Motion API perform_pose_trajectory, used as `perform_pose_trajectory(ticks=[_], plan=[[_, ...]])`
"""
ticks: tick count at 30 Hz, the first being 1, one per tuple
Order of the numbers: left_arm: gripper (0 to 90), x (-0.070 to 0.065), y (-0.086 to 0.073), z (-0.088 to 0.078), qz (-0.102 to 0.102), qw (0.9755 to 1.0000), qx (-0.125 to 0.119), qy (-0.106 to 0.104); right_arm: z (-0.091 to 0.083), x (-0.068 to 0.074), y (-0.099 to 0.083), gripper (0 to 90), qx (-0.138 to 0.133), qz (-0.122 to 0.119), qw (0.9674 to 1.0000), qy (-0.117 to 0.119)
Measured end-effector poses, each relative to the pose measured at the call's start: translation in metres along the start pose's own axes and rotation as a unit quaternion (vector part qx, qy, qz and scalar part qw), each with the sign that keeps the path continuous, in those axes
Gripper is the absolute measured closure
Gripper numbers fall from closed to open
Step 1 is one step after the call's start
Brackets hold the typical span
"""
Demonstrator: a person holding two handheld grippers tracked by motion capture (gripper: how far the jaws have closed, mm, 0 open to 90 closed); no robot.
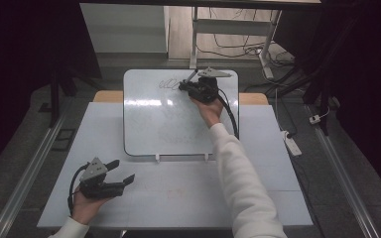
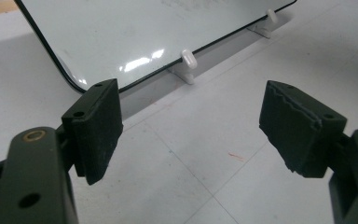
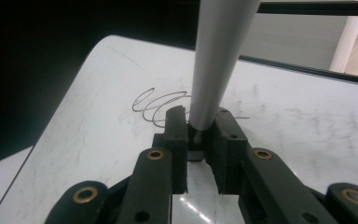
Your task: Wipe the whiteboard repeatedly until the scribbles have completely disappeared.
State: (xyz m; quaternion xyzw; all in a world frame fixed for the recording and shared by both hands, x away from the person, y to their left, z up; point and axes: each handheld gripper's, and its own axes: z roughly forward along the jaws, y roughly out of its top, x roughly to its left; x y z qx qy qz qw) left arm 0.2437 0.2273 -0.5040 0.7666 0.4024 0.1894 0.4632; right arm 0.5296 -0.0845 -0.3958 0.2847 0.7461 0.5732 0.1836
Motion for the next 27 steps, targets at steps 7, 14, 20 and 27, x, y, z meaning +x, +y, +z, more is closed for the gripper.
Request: perform_pose_trajectory(ticks=[7, 14, 20, 27], plan=[[22.0, 0.001, 0.000, 0.000, -0.001, 1.0000, -0.003, -0.001, -0.013, -0.023, 0.011, 77.7, -0.040, 0.032, 0.9967, -0.063], [22.0, -0.001, 0.000, 0.000, 0.001, 1.0000, 0.000, 0.000, 0.001, 0.000, 0.008, 77.8, -0.003, -0.023, 0.9993, -0.028], [22.1, 0.002, 0.000, -0.001, -0.003, 1.0000, -0.004, 0.001, 0.002, -0.007, 0.009, 77.7, -0.025, 0.017, 0.9988, -0.039], [22.0, -0.001, 0.000, -0.002, 0.001, 1.0000, -0.004, 0.000, 0.008, 0.007, 0.008, 77.7, 0.002, -0.016, 0.9997, -0.018]])
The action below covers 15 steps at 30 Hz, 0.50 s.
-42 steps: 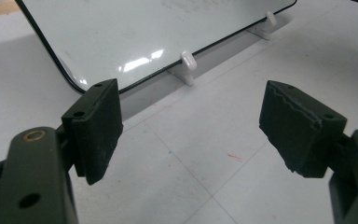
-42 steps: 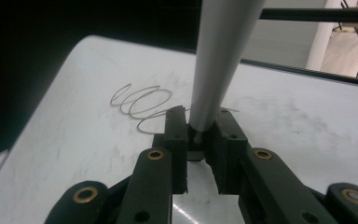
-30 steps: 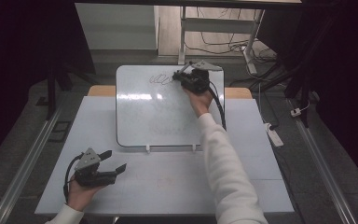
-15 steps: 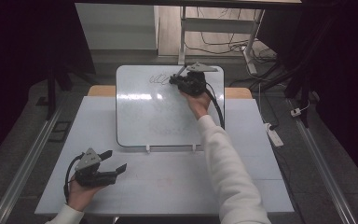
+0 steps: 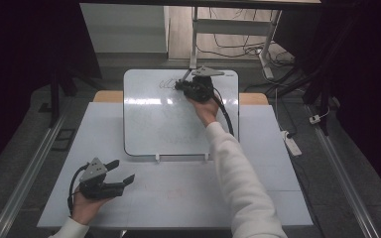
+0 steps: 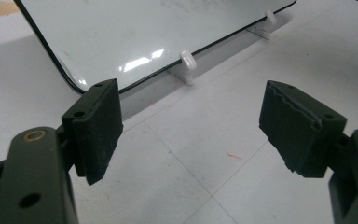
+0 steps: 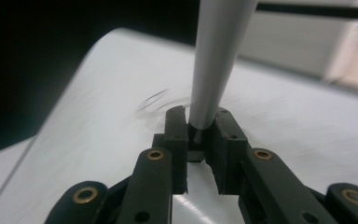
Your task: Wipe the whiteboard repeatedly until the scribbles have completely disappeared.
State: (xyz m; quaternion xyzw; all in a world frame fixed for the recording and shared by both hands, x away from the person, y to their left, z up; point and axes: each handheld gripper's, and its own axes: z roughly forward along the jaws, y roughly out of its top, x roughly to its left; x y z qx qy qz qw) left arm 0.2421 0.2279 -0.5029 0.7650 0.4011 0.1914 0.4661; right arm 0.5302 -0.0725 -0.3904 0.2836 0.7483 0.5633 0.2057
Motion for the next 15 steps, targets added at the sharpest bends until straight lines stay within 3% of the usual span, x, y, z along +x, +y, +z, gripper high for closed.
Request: perform_pose_trajectory(ticks=[1, 3, 7, 10, 11, 12, 13, 14, 15], plan=[[22.1, 0.000, 0.000, 0.000, -0.001, 1.0000, -0.002, 0.001, -0.003, -0.005, 0.002, 77.7, -0.012, 0.011, 0.9997, -0.016], [22.1, 0.001, 0.000, 0.000, -0.003, 1.0000, -0.003, 0.001, -0.005, -0.008, 0.001, 77.8, -0.020, 0.034, 0.9990, -0.020], [22.1, 0.002, 0.000, 0.002, -0.002, 1.0000, 0.001, -0.001, 0.003, 0.012, -0.009, 77.7, 0.007, 0.005, 0.9998, 0.017], [22.1, 0.000, 0.000, 0.000, 0.002, 1.0000, 0.000, -0.001, 0.005, 0.015, -0.007, 77.7, 0.007, -0.014, 0.9998, 0.009], [22.1, -0.001, 0.000, 0.000, 0.002, 1.0000, -0.001, -0.001, 0.004, 0.011, -0.004, 77.8, -0.003, -0.008, 1.0000, -0.005], [22.1, -0.001, 0.000, -0.001, 0.001, 1.0000, -0.003, -0.001, 0.001, 0.000, 0.002, 77.7, -0.027, 0.017, 0.9990, -0.031], [22.1, -0.001, 0.000, -0.001, 0.000, 1.0000, -0.004, 0.000, 0.001, 0.000, 0.002, 77.7, -0.027, 0.017, 0.9990, -0.031], [22.1, 0.000, 0.000, 0.000, 0.000, 1.0000, -0.003, 0.000, 0.000, -0.006, 0.002, 77.8, -0.041, 0.041, 0.9977, -0.035], [22.1, 0.000, 0.000, 0.000, 0.000, 1.0000, -0.003, 0.000, 0.000, -0.006, 0.002, 77.8, -0.041, 0.041, 0.9977, -0.035]])
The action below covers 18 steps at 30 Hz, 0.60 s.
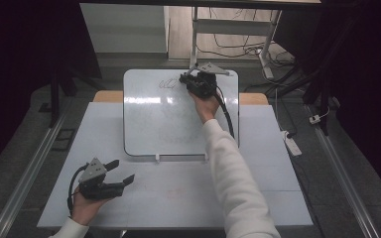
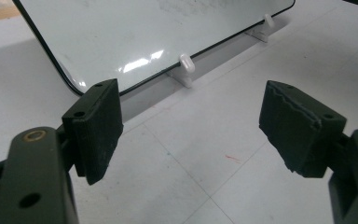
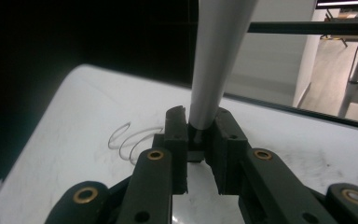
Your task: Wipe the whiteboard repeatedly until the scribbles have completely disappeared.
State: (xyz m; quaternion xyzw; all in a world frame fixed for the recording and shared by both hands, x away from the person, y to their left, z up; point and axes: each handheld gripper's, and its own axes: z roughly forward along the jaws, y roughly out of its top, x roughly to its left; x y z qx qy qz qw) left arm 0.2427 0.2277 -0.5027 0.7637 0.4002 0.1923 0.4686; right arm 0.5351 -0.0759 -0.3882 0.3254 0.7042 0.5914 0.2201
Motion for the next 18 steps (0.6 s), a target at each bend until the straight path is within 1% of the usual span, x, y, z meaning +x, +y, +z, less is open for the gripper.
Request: perform_pose_trajectory(ticks=[1, 2, 3, 5, 6, 7, 8, 10, 11, 12, 13, 14, 15, 17, 18], plan=[[22.1, 0.001, 0.000, 0.000, 0.001, 1.0000, 0.002, -0.001, 0.001, 0.001, -0.002, 77.8, 0.002, 0.000, 1.0000, 0.003], [22.1, 0.001, 0.000, 0.001, 0.000, 1.0000, 0.002, -0.001, 0.003, 0.006, -0.005, 77.8, 0.011, -0.006, 0.9998, 0.017], [22.1, 0.001, 0.000, 0.001, -0.002, 1.0000, 0.001, -0.002, 0.006, 0.013, -0.008, 77.7, 0.023, -0.018, 0.9990, 0.035], [22.1, 0.001, 0.000, 0.001, -0.001, 1.0000, 0.002, -0.001, 0.012, 0.027, -0.014, 77.7, 0.047, -0.039, 0.9959, 0.067], [22.1, 0.001, 0.000, 0.000, 0.000, 1.0000, 0.002, -0.001, 0.013, 0.031, -0.015, 77.7, 0.052, -0.049, 0.9950, 0.069], [22.2, 0.000, 0.000, -0.001, 0.000, 1.0000, 0.001, -0.001, 0.014, 0.032, -0.014, 77.7, 0.053, -0.056, 0.9948, 0.067], [22.2, 0.000, 0.000, -0.001, 0.000, 1.0000, -0.001, 0.000, 0.014, 0.030, -0.012, 77.7, 0.047, -0.053, 0.9956, 0.061], [22.2, 0.000, 0.000, -0.002, -0.001, 1.0000, -0.002, -0.001, 0.011, 0.020, -0.006, 77.7, 0.022, -0.033, 0.9988, 0.029], [22.1, 0.000, 0.000, -0.002, 0.001, 1.0000, -0.002, 0.000, 0.009, 0.014, -0.004, 77.7, 0.011, -0.020, 0.9996, 0.016], [22.2, 0.000, 0.000, -0.002, 0.000, 1.0000, -0.002, -0.001, 0.008, 0.010, -0.003, 77.7, 0.004, -0.011, 0.9999, 0.009], [22.2, 0.001, 0.000, -0.001, 0.000, 1.0000, -0.001, -0.001, 0.008, 0.008, -0.002, 77.7, 0.001, -0.007, 1.0000, 0.007], [22.2, 0.001, 0.000, -0.001, 0.000, 1.0000, -0.001, -0.001, 0.007, 0.011, -0.003, 77.7, 0.003, -0.009, 0.9999, 0.007], [22.2, 0.002, 0.000, -0.001, -0.001, 1.0000, -0.001, -0.001, 0.008, 0.013, -0.004, 77.7, 0.008, -0.013, 0.9998, 0.013], [22.2, 0.001, 0.000, 0.000, -0.001, 1.0000, -0.002, -0.002, 0.011, 0.022, -0.008, 77.7, 0.026, -0.031, 0.9985, 0.037], [22.2, 0.001, 0.000, 0.000, -0.001, 1.0000, -0.001, -0.002, 0.012, 0.025, -0.008, 77.7, 0.031, -0.046, 0.9979, 0.035]])
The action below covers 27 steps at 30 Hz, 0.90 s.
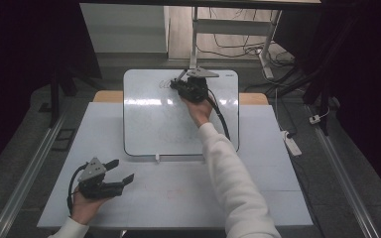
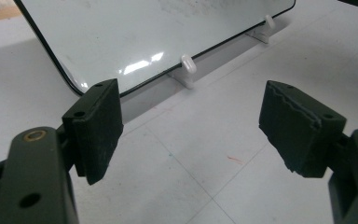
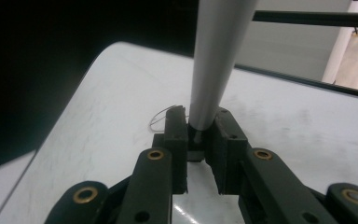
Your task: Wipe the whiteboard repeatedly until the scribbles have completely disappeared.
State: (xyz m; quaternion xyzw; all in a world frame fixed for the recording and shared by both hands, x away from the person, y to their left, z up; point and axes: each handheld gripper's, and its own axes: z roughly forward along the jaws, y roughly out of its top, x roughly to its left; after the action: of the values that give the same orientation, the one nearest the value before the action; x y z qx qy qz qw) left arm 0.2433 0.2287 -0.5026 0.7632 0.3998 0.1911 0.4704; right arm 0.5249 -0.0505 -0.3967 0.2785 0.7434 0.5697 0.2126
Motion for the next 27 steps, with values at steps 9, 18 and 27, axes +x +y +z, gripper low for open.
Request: perform_pose_trajectory(ticks=[9, 18, 27], plan=[[22.3, 0.001, 0.000, 0.000, 0.000, 1.0000, 0.000, 0.001, 0.006, -0.004, 0.005, 77.7, -0.024, 0.029, 0.9993, 0.001], [22.3, 0.000, 0.000, -0.002, -0.001, 1.0000, -0.003, 0.001, 0.010, -0.001, 0.010, 77.7, -0.029, 0.020, 0.9992, -0.018], [22.3, 0.000, 0.000, -0.001, 0.000, 1.0000, -0.001, 0.002, 0.026, 0.023, 0.004, 77.7, 0.000, -0.013, 0.9996, 0.026]])
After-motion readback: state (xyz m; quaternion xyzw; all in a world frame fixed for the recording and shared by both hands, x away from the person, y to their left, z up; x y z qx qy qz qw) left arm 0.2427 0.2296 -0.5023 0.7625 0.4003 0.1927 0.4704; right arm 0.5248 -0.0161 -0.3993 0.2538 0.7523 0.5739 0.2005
